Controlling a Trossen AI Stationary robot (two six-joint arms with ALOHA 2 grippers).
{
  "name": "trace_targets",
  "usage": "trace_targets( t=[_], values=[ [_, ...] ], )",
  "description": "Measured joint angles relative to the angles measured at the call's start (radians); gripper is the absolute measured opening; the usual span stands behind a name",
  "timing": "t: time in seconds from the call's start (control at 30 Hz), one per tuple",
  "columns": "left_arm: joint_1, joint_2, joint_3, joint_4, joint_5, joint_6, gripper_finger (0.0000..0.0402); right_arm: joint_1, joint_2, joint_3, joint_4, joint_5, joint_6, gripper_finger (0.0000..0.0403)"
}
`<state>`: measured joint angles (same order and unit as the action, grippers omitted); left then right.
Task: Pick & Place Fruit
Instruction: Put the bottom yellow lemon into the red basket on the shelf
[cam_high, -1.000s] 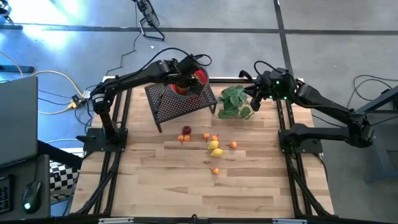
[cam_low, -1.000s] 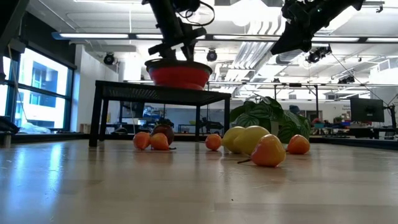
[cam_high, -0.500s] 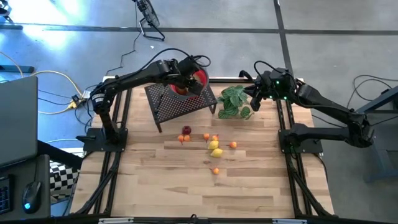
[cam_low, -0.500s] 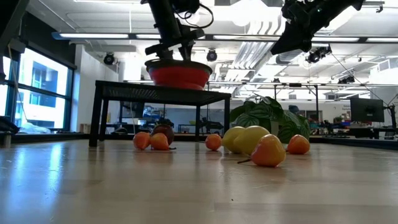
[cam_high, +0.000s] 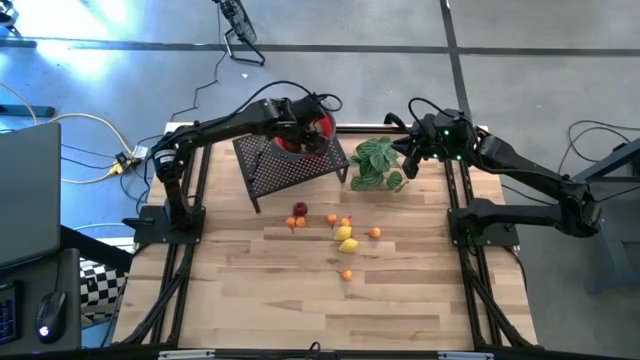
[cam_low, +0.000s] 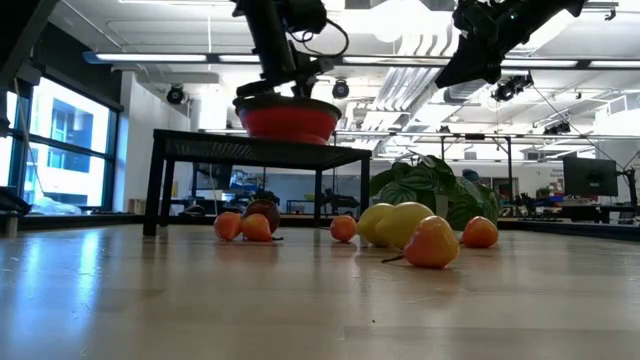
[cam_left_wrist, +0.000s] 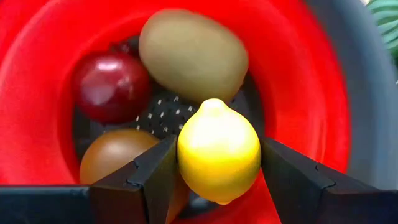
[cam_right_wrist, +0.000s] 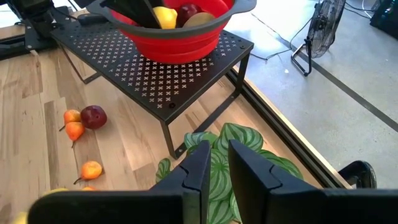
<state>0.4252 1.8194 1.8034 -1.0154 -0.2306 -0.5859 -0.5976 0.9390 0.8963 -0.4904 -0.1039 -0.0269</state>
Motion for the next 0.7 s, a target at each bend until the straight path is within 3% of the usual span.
trace_targets(
  t=[0.7],
  values=[
    [0.001, 0.000, 0.000, 0.030, 0.017, 0.060, 0.0212, 0.000, 0.000, 0.000, 0.000, 0.000, 0.000, 0.0050]
  ],
)
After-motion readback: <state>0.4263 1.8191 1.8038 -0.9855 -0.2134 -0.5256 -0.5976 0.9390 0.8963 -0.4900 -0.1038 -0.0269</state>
